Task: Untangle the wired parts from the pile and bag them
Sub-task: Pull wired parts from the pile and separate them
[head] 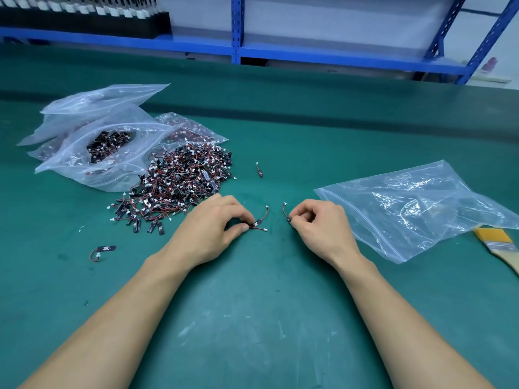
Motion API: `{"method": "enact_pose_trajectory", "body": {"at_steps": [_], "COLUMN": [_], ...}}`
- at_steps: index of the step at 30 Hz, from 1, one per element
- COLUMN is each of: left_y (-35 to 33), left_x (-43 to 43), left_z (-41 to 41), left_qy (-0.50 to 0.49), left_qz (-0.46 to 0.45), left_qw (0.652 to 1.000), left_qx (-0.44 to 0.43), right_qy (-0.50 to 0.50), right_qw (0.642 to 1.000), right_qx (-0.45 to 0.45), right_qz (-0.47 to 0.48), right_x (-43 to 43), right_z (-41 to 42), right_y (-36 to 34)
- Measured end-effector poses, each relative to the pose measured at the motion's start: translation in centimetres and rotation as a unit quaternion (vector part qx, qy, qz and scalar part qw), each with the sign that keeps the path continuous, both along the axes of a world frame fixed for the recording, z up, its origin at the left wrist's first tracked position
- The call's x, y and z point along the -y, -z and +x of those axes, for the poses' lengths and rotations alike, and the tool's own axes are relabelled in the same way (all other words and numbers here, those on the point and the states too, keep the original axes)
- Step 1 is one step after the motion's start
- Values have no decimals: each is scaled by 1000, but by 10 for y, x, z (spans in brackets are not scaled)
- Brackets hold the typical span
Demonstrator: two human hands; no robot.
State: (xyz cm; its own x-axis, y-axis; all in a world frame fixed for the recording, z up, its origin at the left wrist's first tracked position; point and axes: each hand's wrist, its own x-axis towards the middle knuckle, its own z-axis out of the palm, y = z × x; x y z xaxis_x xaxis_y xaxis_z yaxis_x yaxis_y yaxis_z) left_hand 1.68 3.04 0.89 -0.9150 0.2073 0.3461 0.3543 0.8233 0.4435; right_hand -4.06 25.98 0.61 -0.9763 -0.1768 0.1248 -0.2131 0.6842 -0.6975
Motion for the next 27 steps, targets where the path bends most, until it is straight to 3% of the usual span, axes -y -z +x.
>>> {"method": "enact_pose_trajectory", "body": {"at_steps": [5,9,19,27], "left_y": [-1,-3,-2,-1], "left_x": [4,14,12,14], "left_z": [0,-2,-2,-3], "left_qy": [-116,-197,-161,-220], "left_qz": [4,-46,-57,-63], "left_qw": [993,979,985,973], "left_qx": [-31,-7,9,5], "right_qy": [2,4,5,10], "right_qw": [1000,1000,1000,1000], "right_qx": [-9,-13,-10,-9], "right_qz": [0,-1,-2,-2], "right_x": [0,0,0,0], "right_z": [0,1,1,1], "right_y": [1,1,0,-2]}}
